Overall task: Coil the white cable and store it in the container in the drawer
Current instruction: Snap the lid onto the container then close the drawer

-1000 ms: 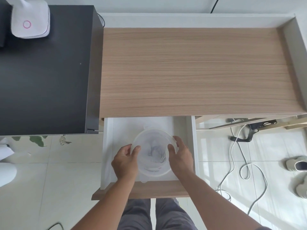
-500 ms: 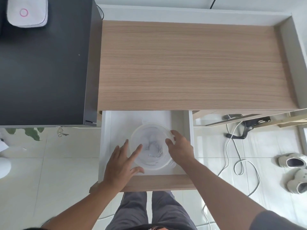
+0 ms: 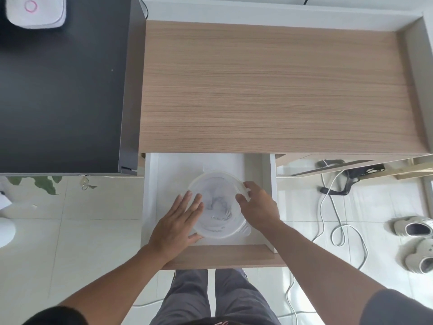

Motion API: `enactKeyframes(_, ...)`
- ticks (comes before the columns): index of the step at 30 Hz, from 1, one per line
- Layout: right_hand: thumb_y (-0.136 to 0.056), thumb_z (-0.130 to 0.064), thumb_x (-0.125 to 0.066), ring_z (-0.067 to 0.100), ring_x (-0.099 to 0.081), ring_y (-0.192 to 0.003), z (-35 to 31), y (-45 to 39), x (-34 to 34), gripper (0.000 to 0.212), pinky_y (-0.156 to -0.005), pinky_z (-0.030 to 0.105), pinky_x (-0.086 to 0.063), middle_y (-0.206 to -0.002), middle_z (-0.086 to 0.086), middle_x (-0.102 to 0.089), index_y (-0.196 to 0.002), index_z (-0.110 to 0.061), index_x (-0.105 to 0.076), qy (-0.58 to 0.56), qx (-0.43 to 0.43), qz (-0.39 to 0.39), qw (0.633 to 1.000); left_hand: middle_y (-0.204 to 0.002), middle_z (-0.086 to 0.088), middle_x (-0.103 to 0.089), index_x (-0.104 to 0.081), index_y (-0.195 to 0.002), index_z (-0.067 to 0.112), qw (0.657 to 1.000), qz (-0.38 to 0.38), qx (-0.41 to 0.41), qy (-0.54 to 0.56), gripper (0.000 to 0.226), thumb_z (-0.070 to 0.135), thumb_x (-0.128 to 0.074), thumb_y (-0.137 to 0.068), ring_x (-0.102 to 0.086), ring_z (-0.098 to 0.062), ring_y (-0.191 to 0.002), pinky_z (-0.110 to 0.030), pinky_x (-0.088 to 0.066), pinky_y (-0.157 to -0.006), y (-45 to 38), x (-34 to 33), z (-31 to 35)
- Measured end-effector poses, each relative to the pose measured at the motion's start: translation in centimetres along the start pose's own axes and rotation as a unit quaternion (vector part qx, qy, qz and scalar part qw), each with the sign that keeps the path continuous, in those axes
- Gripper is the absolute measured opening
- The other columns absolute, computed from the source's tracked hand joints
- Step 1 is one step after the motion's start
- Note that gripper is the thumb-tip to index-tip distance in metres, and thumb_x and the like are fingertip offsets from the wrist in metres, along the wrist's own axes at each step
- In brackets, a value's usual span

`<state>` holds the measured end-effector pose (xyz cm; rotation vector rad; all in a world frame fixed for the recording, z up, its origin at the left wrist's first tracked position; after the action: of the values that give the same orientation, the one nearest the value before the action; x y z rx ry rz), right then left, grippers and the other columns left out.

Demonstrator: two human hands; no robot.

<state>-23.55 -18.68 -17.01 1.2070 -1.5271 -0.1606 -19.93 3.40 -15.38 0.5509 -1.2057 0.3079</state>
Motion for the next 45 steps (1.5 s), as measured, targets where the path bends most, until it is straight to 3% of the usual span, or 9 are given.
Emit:
enactKeyframes(9,-0.096,-0.041,-0.060,0.029,-0.053,-0.125,1.5,6.1,2.3,0.052,-0.099,0.045,-0.048,-0.138,0.004,-0.053,-0.143,-0.022,-0.044,-0.125,-0.046,0.139,0.981,-0.149,-0.011,-0.054,-0.062,-0.129,0.016,0.995,-0.057,0.069,-0.053,0.097,0.086,-0.062,-0.061,-0.057,-0.036,-0.128,-0.067,-0.031,-0.110,-2.0,4.5,0.3)
enactKeyframes(13,-0.097,-0.037,-0.056,0.022,-0.057,-0.104,2.0,8.3,0.2,0.024,-0.085,0.038,-0.048,-0.117,-0.002,-0.061,-0.117,-0.025,-0.053,-0.084,-0.084,0.087,0.989,-0.159,-0.001,-0.040,-0.048,-0.143,0.018,0.996,0.010,0.082,0.033,0.071,0.062,-0.060,-0.088,-0.045,-0.024,-0.139,-0.040,-0.043,-0.108,-5.9,7.3,-1.3)
enactKeyframes(22,-0.083,-0.035,-0.072,0.019,-0.051,-0.054,3.1,8.8,-3.1,0.038,-0.052,0.029,-0.037,-0.055,-0.002,-0.055,-0.060,-0.013,-0.052,-0.177,-0.217,0.071,0.957,-0.159,0.015,-0.029,-0.023,-0.155,0.034,0.960,-0.106,0.189,0.176,0.068,0.042,-0.058,-0.097,-0.040,-0.016,-0.139,-0.042,-0.049,-0.098,-8.5,2.8,-4.7)
enactKeyframes(29,-0.081,-0.015,-0.083,0.021,-0.071,-0.064,4.3,8.1,-4.6,0.017,-0.073,0.041,-0.065,-0.082,0.009,-0.074,-0.092,-0.006,-0.073,-0.414,-0.287,0.028,0.863,-0.147,0.010,-0.042,-0.038,-0.145,0.031,0.934,-0.118,0.232,0.243,0.056,0.034,-0.063,-0.095,-0.041,-0.019,-0.134,-0.038,-0.042,-0.096,-9.6,1.8,-5.0)
enactKeyframes(35,-0.083,-0.042,-0.077,0.022,-0.074,-0.083,7.8,9.5,-0.1,0.023,-0.077,0.046,-0.063,-0.086,-0.002,-0.077,-0.095,-0.024,-0.070,-0.301,-0.232,0.090,0.920,-0.150,0.002,-0.048,-0.047,-0.147,0.022,0.903,0.113,0.318,0.265,0.061,0.031,-0.070,-0.092,-0.040,-0.022,-0.135,-0.041,-0.039,-0.108,-1.1,6.1,-4.0)
enactKeyframes(38,-0.086,-0.049,-0.072,0.025,-0.065,-0.104,12.6,12.5,2.0,0.032,-0.087,0.038,-0.048,-0.113,0.002,-0.069,-0.108,-0.028,-0.060,-0.189,-0.232,0.161,0.940,-0.131,-0.011,-0.062,-0.062,-0.126,0.014,0.801,0.229,0.495,0.247,0.055,0.037,-0.076,-0.078,-0.050,-0.031,-0.125,-0.050,-0.037,-0.104,10.2,4.8,-5.1)
enactKeyframes(41,-0.095,-0.035,-0.071,0.034,-0.072,-0.101,15.6,14.1,-1.1,0.032,-0.081,0.044,-0.059,-0.116,0.018,-0.071,-0.117,-0.012,-0.064,-0.351,-0.294,0.031,0.889,-0.133,-0.025,-0.060,-0.060,-0.133,0.011,0.566,0.180,0.689,0.414,0.059,0.044,-0.070,-0.086,-0.060,-0.040,-0.118,-0.056,-0.042,-0.107,18.8,-2.3,-3.7)
enactKeyframes(43,-0.098,-0.021,-0.069,0.033,-0.077,-0.085,15.5,14.0,-2.2,0.025,-0.063,0.042,-0.064,-0.093,0.027,-0.077,-0.108,0.002,-0.070,-0.472,-0.294,0.003,0.831,-0.128,-0.028,-0.063,-0.062,-0.131,0.009,0.411,0.199,0.676,0.579,0.035,0.028,-0.058,-0.102,-0.066,-0.040,-0.107,-0.050,-0.046,-0.105,19.1,-5.5,-2.2)
enactKeyframes(45,-0.099,-0.013,-0.066,0.032,-0.078,-0.078,15.3,13.3,-1.9,0.025,-0.054,0.037,-0.064,-0.081,0.028,-0.076,-0.102,0.011,-0.071,-0.476,-0.270,0.023,0.837,-0.122,-0.029,-0.066,-0.066,-0.121,0.005,0.361,0.213,0.645,0.639,0.026,0.018,-0.050,-0.106,-0.070,-0.037,-0.096,-0.042,-0.053,-0.092,18.3,-6.1,-2.1)
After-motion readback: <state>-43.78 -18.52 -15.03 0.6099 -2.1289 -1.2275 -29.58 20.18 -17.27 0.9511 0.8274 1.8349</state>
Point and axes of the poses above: each hand's wrist, its own y-axis away from the middle knuckle, its own x-axis out of the back of the hand, z = x × y, the point moved 8 cm from there along -y, towards the middle knuckle
